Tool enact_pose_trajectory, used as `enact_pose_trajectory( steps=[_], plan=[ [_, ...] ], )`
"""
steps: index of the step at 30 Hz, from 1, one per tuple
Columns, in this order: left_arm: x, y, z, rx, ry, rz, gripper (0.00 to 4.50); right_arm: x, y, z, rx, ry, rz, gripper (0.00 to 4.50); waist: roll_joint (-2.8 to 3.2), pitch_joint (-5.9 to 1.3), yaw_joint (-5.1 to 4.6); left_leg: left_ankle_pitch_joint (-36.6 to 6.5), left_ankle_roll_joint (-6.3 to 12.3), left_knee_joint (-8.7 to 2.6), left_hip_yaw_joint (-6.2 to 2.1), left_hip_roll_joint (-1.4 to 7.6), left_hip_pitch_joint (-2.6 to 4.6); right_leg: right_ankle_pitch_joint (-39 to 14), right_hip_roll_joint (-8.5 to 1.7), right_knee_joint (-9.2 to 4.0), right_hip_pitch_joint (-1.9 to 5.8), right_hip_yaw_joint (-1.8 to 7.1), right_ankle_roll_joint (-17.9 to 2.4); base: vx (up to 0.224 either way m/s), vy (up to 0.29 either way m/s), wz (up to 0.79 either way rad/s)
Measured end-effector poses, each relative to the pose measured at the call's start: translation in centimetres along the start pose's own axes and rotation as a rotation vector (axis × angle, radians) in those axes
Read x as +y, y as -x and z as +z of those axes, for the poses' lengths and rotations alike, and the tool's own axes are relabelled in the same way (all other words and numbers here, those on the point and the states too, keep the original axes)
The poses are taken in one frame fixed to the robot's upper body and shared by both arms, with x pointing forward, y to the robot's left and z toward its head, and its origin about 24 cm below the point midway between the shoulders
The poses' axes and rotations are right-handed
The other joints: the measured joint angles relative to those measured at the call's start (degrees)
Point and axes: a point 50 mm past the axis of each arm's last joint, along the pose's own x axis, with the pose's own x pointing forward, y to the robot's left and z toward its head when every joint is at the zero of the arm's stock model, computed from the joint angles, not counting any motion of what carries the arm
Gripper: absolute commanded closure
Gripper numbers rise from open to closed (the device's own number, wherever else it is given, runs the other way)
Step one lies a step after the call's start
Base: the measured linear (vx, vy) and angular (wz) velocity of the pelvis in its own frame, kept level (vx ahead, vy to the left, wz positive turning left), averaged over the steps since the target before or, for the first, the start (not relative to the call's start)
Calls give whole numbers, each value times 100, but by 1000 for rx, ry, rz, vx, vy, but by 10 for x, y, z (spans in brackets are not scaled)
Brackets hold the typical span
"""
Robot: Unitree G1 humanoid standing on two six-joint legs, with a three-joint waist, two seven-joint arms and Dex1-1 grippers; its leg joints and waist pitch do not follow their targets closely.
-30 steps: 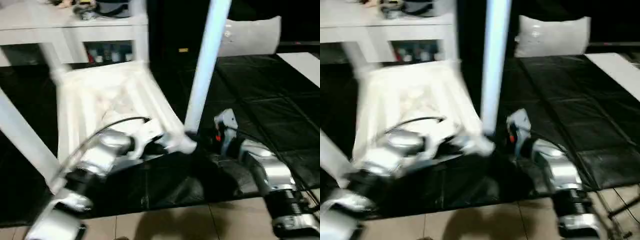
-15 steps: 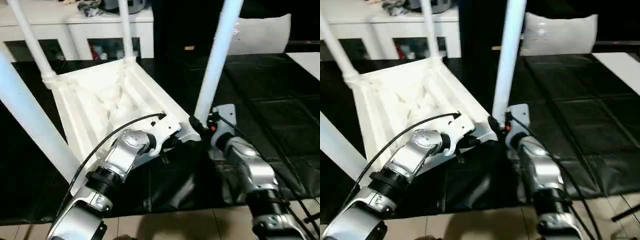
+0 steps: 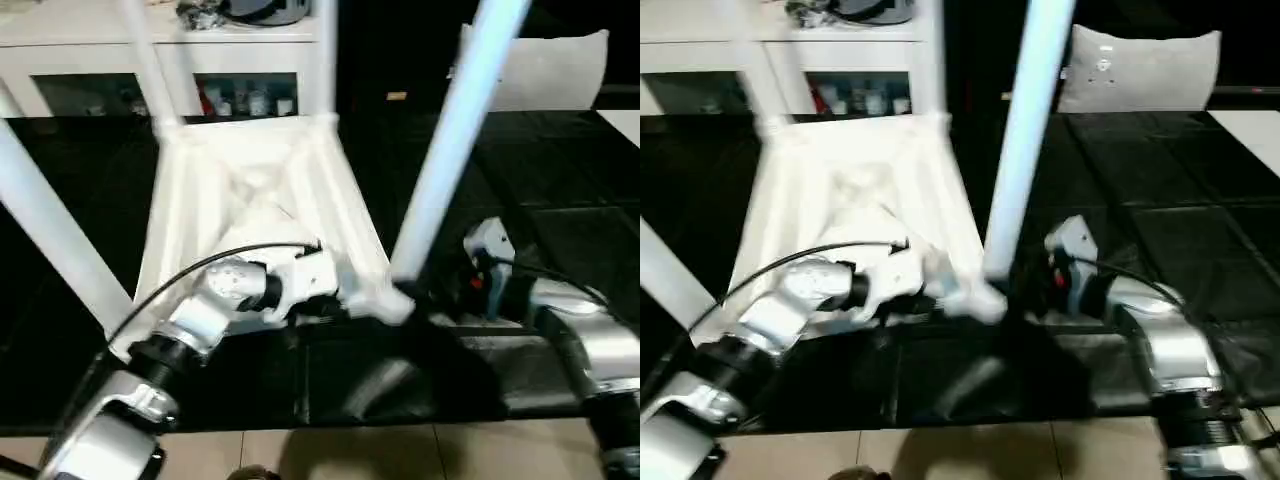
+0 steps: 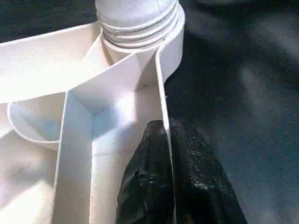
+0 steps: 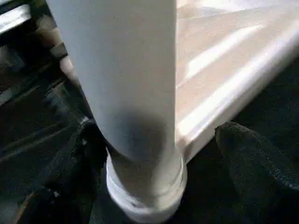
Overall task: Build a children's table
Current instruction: Rotate leg to tighten
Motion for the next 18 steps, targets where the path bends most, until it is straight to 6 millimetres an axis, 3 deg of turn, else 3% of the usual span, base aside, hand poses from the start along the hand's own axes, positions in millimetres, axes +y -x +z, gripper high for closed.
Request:
enact_pose_trajectory(
  steps=[2,3,7,9,18],
  plan=[
    [-1,3,-1,4,-19,-29,450,2,3,0,13,8,51,53,0,0,6,-1,1,0,2,0,0,0,0,0,0,0,0,0,0,0],
    [-2,6,-2,9,-34,-52,450,4,3,-1,25,12,88,81,0,0,6,-1,1,0,2,1,1,0,0,0,0,0,0,0,0,0],
    [-6,14,-5,19,-76,-139,450,11,1,-5,59,21,214,91,0,0,15,-1,1,1,3,2,2,0,0,1,1,-1,0,0,0,0],
    [-8,15,-5,19,-92,-170,450,14,-1,-6,65,20,259,118,0,0,27,-1,1,3,4,2,2,1,-1,1,1,0,-1,0,0,0],
    [-11,15,-4,12,-126,-229,450,26,-11,-7,39,13,382,194,-1,-1,51,-1,1,4,9,2,4,1,-2,2,2,1,-2,0,0,0]
  ],
)
